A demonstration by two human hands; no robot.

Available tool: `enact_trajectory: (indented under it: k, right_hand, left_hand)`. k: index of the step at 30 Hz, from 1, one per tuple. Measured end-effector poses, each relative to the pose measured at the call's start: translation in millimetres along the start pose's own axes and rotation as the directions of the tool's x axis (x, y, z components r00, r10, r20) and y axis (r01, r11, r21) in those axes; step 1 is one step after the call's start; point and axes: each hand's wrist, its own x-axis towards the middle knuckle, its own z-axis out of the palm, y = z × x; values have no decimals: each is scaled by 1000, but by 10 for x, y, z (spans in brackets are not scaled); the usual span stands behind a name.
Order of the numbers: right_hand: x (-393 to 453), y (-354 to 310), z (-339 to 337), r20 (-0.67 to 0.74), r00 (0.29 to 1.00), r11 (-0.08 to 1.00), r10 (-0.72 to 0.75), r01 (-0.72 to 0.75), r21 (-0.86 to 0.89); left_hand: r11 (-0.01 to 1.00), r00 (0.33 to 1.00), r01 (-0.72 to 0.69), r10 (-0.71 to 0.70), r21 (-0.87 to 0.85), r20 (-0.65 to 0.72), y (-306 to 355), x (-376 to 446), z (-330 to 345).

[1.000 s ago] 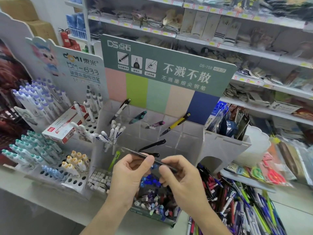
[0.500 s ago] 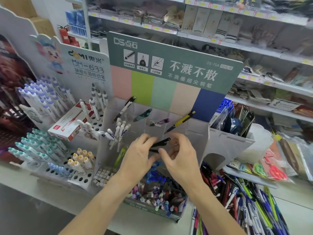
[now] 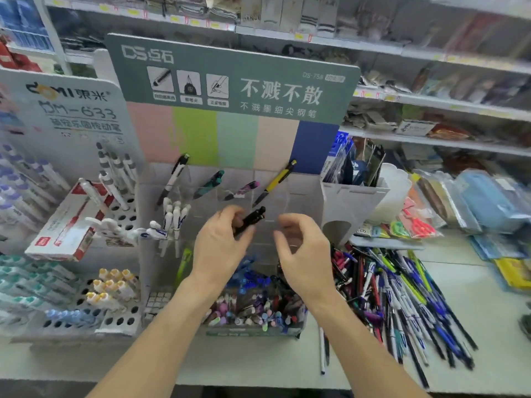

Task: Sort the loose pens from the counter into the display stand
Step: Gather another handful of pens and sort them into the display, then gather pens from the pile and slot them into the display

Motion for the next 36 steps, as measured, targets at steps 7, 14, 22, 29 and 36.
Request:
enact_trajectory:
  k: [7, 14, 22, 29, 36]
  right_hand:
    - [-893, 319, -970, -145, 976, 972, 161, -182, -146]
    - [-1762, 894, -2045, -174, 884, 884, 435, -456, -107]
    - [-3027, 1808, -3122, -105, 750, 756, 653, -654, 25]
    - [-3866, 3558, -3572, 92, 510, 518, 855, -842, -148]
    - [-4795, 6169, -2796, 92, 282, 296, 955, -923, -246]
  left_hand:
    - [943, 995, -22, 55, -332, 88, 524, -451, 102]
    - [930, 817, -9, 219, -367, 534, 1254, -1329, 884]
    - [987, 534, 11, 128, -159, 836, 2016, -2642, 2033]
    - [980, 263, 109, -192, 169, 946, 1688, -3672, 3396]
    - [937, 290, 30, -340, 347, 895, 31, -4814, 5536]
